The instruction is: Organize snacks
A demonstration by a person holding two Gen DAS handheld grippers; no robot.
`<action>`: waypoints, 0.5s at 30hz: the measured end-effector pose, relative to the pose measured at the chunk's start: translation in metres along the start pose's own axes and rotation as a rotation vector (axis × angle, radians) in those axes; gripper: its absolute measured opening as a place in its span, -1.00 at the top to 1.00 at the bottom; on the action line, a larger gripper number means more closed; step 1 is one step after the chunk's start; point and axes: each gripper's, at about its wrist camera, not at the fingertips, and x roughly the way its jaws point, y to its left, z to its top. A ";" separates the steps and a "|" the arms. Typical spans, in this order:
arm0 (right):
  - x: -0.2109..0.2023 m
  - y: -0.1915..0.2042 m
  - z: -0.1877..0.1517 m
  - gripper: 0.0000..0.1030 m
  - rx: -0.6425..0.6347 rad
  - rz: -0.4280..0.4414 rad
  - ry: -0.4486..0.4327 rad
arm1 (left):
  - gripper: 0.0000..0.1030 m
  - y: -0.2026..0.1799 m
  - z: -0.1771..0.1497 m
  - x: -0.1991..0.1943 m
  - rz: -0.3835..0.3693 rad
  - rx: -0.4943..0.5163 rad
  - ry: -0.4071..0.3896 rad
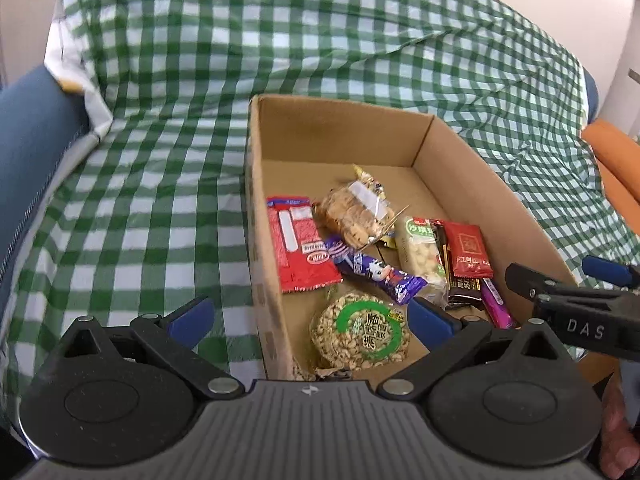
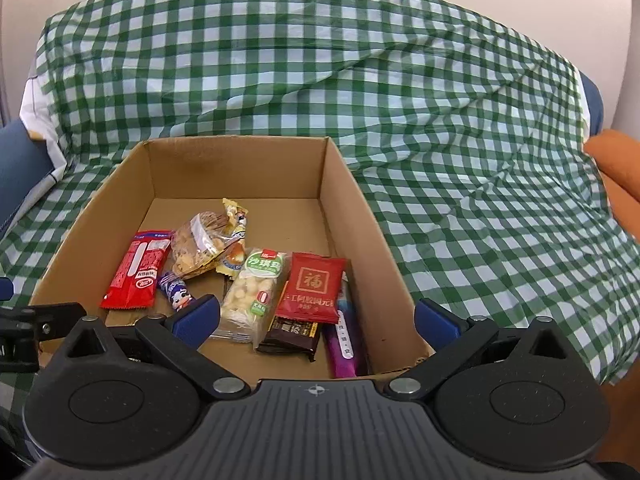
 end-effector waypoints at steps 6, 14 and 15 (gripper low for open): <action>0.002 0.003 0.000 -0.99 -0.014 0.003 0.008 | -0.99 0.002 0.000 0.002 -0.005 -0.016 0.018; 0.003 0.002 0.001 -0.99 -0.031 0.005 0.009 | -0.99 -0.003 -0.001 0.002 -0.013 -0.003 0.021; 0.003 0.002 0.000 -0.99 -0.033 0.007 0.007 | -0.99 -0.003 -0.001 0.002 -0.012 -0.003 0.020</action>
